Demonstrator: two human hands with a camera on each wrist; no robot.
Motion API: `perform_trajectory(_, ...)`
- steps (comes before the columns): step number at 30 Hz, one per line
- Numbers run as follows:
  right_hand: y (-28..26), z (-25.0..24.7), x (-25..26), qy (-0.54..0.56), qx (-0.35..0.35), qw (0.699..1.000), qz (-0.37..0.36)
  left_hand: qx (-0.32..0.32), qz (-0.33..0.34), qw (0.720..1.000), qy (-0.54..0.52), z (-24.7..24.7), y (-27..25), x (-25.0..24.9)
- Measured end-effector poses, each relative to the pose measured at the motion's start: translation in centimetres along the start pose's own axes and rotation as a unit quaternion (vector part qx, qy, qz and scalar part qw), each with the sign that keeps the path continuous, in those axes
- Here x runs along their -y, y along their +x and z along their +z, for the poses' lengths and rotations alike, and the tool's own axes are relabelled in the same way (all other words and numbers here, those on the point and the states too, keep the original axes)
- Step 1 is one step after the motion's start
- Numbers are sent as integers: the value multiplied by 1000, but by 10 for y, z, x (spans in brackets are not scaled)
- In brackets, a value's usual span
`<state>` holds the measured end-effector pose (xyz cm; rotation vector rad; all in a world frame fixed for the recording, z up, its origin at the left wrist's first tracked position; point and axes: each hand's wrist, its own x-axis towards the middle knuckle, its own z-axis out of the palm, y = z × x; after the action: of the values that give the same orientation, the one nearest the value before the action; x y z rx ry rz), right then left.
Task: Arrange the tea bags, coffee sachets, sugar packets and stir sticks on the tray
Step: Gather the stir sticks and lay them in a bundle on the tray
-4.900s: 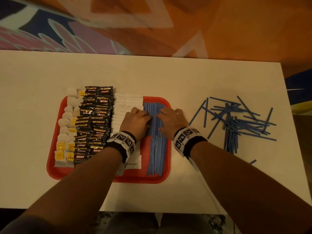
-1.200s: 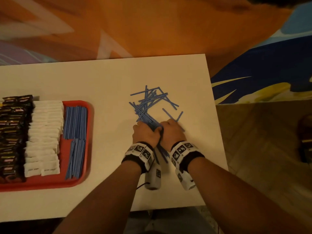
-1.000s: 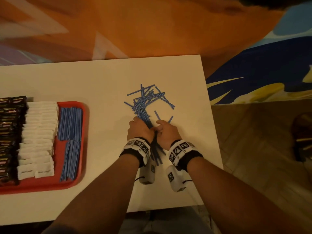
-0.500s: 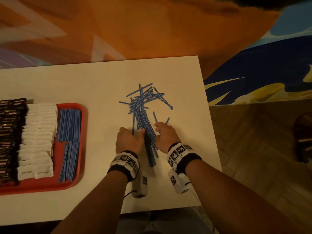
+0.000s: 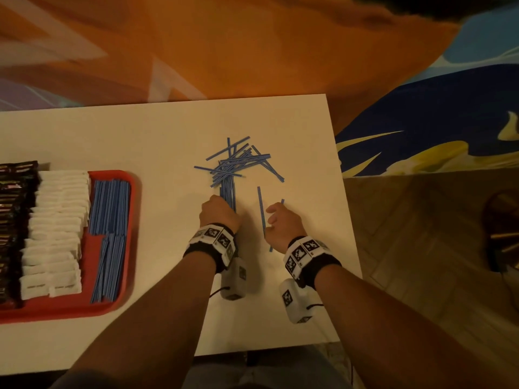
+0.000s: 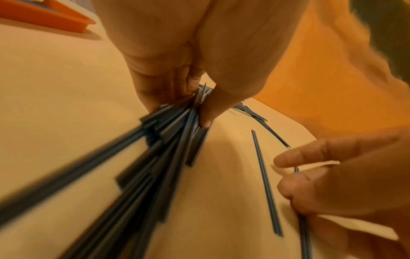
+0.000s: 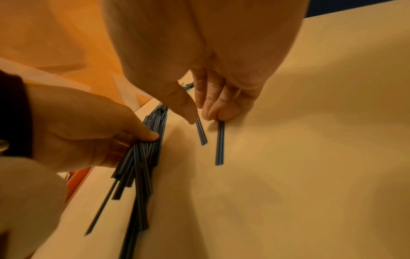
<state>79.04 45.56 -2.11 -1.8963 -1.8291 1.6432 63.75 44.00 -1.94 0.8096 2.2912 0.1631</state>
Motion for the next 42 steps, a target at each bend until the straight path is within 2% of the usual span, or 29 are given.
perform_trajectory(7,6,0,2,16,-9,999,29,67,-29,994,-78,-6,6,11)
perform_trajectory(12,8,-2,0,27,-14,999,31,106,-60,976,-178,-10,6,22)
perform_trajectory(16,8,-1,-1,26,-9,999,31,99,-83,967,-220,-10,2,35)
perform_trajectory(18,8,0,-1,24,-5,999,33,98,-100,956,-257,-9,2,41)
perform_trajectory(21,6,0,0,19,1,999,33,92,-135,925,-343,-13,-4,45)
perform_trajectory(24,4,0,-1,11,5,1000,22,83,-139,903,-398,-14,-11,49)
perform_trajectory(29,-3,-3,4,-11,-14,999,-34,65,-49,912,-403,-18,-19,51)
perform_trajectory(33,-10,-9,34,-25,-67,991,-111,77,1,905,-418,-39,-27,43)
perform_trajectory(38,-21,-33,126,12,-107,973,-206,121,77,882,-448,-85,-48,26)
perform_trajectory(42,-40,-49,211,10,-128,947,-296,149,138,879,-432,-124,-64,14)
